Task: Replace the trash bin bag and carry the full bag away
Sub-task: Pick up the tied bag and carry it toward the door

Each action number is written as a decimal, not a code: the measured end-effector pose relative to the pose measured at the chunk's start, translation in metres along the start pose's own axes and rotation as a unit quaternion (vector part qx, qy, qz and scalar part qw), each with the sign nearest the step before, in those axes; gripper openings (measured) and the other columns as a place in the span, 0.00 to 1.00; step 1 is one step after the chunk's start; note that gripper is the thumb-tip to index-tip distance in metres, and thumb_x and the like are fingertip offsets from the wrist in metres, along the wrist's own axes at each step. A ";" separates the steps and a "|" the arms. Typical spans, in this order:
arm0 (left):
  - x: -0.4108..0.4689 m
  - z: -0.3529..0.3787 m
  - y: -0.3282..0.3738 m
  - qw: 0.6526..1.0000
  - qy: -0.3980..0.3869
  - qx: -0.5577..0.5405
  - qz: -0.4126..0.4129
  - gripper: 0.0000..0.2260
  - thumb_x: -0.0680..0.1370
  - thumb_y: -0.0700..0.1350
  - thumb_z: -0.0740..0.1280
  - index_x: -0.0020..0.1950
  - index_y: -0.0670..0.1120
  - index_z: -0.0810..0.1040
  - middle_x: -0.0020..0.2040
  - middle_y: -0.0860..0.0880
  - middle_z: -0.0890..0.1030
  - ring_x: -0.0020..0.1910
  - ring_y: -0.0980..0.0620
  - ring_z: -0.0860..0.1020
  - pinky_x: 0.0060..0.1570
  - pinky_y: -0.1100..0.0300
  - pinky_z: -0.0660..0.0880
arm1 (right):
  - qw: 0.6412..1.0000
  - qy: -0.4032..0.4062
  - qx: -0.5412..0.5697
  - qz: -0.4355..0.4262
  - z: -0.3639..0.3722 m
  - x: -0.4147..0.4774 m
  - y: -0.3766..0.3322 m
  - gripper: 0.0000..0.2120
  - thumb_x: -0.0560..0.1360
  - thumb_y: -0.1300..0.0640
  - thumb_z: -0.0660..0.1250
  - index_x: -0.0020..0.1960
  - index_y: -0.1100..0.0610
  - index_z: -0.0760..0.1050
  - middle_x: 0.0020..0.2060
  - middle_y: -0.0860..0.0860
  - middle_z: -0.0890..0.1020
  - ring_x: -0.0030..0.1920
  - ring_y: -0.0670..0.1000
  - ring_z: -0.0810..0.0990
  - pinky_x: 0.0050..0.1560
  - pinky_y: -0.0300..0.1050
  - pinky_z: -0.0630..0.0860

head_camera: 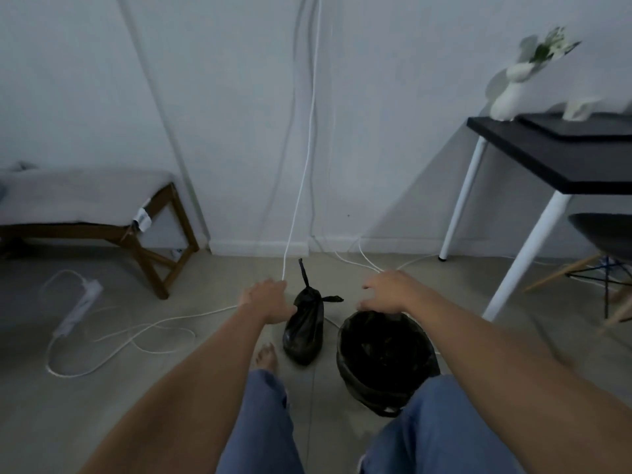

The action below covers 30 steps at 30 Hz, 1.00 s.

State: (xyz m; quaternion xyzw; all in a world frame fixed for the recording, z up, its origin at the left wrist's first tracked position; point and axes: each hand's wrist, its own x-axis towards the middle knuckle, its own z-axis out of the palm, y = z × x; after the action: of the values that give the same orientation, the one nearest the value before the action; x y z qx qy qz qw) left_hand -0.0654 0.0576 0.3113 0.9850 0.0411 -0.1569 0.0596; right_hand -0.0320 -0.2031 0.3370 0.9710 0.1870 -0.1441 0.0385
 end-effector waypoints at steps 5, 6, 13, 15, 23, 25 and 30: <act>-0.023 -0.009 -0.005 1.000 0.010 0.004 -0.004 0.34 0.78 0.61 0.65 0.80 0.47 0.61 0.79 0.42 0.64 0.77 0.41 0.65 0.75 0.46 0.65 | 1.000 -0.006 0.026 -0.003 -0.005 -0.002 -0.016 0.34 0.72 0.32 0.60 0.73 0.48 0.66 0.73 0.53 0.68 0.72 0.56 0.66 0.70 0.51 0.64; -0.022 -0.007 -0.007 1.000 0.003 0.003 -0.007 0.34 0.78 0.61 0.65 0.80 0.48 0.60 0.79 0.42 0.64 0.77 0.41 0.65 0.76 0.46 0.64 | 1.000 -0.011 0.030 -0.003 -0.002 0.002 -0.018 0.34 0.72 0.32 0.60 0.73 0.48 0.66 0.73 0.53 0.68 0.72 0.56 0.66 0.70 0.51 0.64; 0.043 0.019 -0.033 0.999 -0.032 -0.012 -0.010 0.35 0.78 0.61 0.65 0.81 0.48 0.60 0.79 0.41 0.65 0.77 0.41 0.65 0.76 0.48 0.64 | 0.989 -0.058 0.130 0.045 0.024 0.067 -0.023 0.28 0.73 0.39 0.64 0.69 0.52 0.70 0.69 0.56 0.73 0.68 0.58 0.72 0.65 0.49 0.70; 0.076 0.034 -0.041 0.998 -0.048 -0.031 -0.007 0.35 0.78 0.60 0.66 0.81 0.48 0.60 0.79 0.42 0.64 0.78 0.42 0.64 0.76 0.47 0.64 | 0.982 -0.074 0.162 0.061 0.040 0.100 -0.021 0.30 0.73 0.40 0.64 0.70 0.53 0.69 0.70 0.56 0.72 0.68 0.57 0.71 0.66 0.49 0.69; 0.254 0.105 -0.066 0.989 -0.098 -0.113 -0.013 0.31 0.81 0.57 0.64 0.79 0.43 0.63 0.79 0.42 0.65 0.78 0.43 0.63 0.76 0.51 0.62 | 0.950 -0.110 0.260 0.130 0.126 0.287 -0.003 0.27 0.77 0.42 0.60 0.71 0.57 0.68 0.71 0.55 0.71 0.69 0.56 0.70 0.65 0.46 0.66; 0.291 0.119 -0.066 0.984 -0.103 -0.141 -0.023 0.29 0.81 0.56 0.64 0.77 0.41 0.65 0.77 0.40 0.67 0.76 0.42 0.66 0.74 0.52 0.64 | 0.947 -0.123 0.263 0.135 0.150 0.321 0.001 0.27 0.78 0.43 0.59 0.71 0.58 0.68 0.71 0.55 0.71 0.70 0.56 0.69 0.66 0.46 0.65; 0.376 0.161 -0.060 0.967 -0.128 -0.206 -0.074 0.29 0.80 0.57 0.64 0.76 0.41 0.67 0.75 0.39 0.70 0.74 0.40 0.69 0.71 0.49 0.68 | 0.936 -0.175 0.270 0.145 0.194 0.392 0.011 0.27 0.79 0.42 0.57 0.71 0.59 0.67 0.70 0.55 0.71 0.69 0.56 0.70 0.65 0.46 0.66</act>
State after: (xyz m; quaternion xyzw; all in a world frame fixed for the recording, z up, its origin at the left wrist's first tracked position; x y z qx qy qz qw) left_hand 0.2363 0.1196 0.0353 0.9173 0.1377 -0.2738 0.2541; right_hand 0.2688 -0.1000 0.0367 0.9208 -0.0114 -0.3497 -0.1724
